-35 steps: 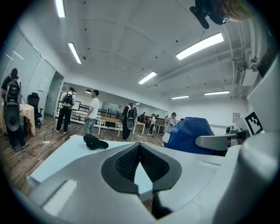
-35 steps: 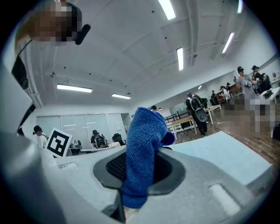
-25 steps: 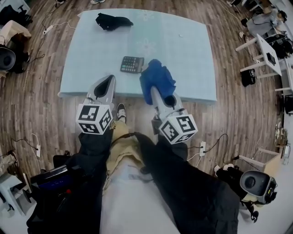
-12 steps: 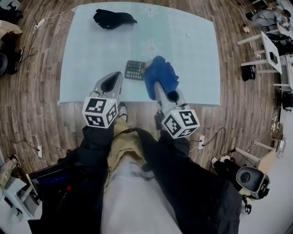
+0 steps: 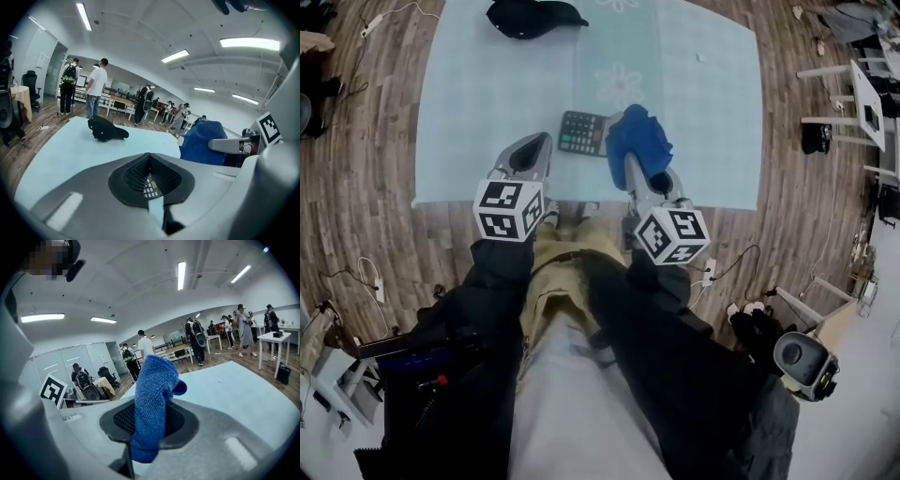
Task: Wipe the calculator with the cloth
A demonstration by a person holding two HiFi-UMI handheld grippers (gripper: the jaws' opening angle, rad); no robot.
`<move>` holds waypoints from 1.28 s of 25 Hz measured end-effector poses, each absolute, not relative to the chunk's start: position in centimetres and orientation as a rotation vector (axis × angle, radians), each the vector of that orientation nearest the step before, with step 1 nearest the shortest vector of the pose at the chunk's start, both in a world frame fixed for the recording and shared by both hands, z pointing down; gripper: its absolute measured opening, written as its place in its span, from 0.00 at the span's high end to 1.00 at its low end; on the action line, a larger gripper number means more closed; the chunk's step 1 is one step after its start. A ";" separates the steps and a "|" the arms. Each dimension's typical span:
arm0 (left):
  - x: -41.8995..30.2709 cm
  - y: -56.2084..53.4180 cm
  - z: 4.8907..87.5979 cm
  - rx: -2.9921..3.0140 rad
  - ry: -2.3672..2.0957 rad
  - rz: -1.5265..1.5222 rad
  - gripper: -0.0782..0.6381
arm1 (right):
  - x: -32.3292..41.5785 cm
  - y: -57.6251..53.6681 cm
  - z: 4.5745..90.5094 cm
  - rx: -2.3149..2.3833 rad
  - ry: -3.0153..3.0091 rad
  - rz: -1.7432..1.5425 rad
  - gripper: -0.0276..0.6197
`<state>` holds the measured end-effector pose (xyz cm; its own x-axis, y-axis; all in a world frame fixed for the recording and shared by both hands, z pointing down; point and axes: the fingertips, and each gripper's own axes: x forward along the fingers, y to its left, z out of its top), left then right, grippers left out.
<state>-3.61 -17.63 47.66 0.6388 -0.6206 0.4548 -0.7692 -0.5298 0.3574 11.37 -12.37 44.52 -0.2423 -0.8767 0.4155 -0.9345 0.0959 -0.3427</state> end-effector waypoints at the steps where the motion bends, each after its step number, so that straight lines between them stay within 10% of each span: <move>1: -4.0 -17.8 48.3 2.310 -1.094 0.383 0.89 | 11.2 -12.7 45.0 1.854 -2.235 0.848 0.81; 32: -4.4 -20.3 60.3 2.007 -1.105 0.562 0.89 | 9.8 -21.8 60.7 1.330 -1.974 0.544 0.82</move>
<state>-4.40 -20.26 60.34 0.5281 -0.5129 0.6767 -0.8490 -0.3344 0.4091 9.79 -21.84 60.65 -0.2411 -0.6338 0.7349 -0.9207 0.3889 0.0333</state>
